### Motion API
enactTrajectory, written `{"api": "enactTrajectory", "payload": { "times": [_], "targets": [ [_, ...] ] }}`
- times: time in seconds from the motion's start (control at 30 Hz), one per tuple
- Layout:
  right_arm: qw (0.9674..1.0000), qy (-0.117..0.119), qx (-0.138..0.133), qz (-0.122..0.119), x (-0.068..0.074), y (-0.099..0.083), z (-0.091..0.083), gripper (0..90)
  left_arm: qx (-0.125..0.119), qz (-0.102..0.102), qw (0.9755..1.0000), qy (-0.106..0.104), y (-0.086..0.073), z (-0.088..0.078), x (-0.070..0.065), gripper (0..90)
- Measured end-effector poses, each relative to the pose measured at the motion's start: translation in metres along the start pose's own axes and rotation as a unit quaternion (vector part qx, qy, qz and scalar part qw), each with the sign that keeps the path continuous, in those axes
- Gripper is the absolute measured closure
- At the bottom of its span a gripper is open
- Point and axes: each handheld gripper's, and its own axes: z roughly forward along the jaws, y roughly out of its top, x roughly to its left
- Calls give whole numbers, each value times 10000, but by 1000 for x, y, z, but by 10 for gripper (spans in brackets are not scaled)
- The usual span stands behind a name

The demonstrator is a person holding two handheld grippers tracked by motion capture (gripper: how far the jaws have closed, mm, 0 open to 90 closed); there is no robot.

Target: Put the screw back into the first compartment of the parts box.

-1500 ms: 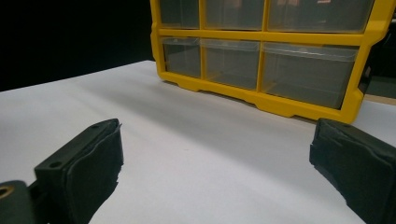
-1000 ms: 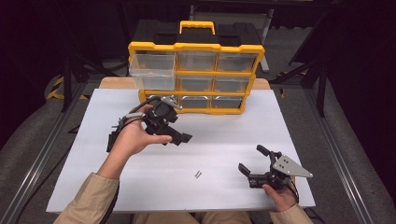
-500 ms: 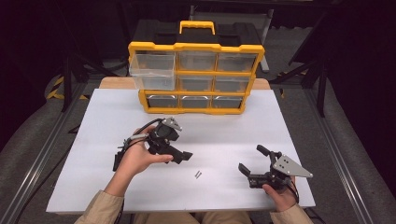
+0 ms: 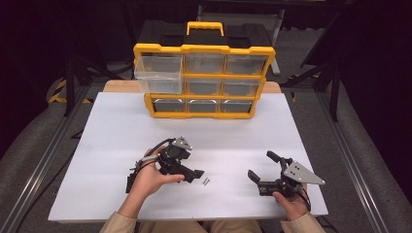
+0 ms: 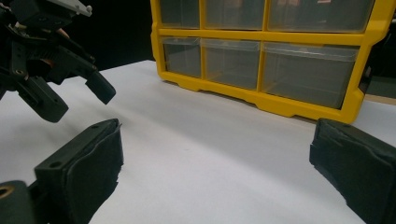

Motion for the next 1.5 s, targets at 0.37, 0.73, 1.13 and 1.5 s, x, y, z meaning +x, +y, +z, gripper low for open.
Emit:
{"api": "enactTrajectory", "payload": {
  "times": [0.37, 0.73, 1.13, 1.5],
  "targets": [
    [10000, -7, -22, -20, -1, 0, 0, 31, 47, -156, 9999, -6, -6, 15, -9, 327],
    [10000, -3, -27, 5, -1, 0, 0, 31, 80, -171, 9998, 38, -11, 33, -12, 609],
    [10000, 21, -21, -14, 0, 0, 0, 31, 291, -182, 9994, -40, -12, 44, -20, 711],
    [10000, 24, -12, -44, 0, 0, 1, 31, 332, -55, 9994, -80, -15, 43, -16, 813]
  ]
}}
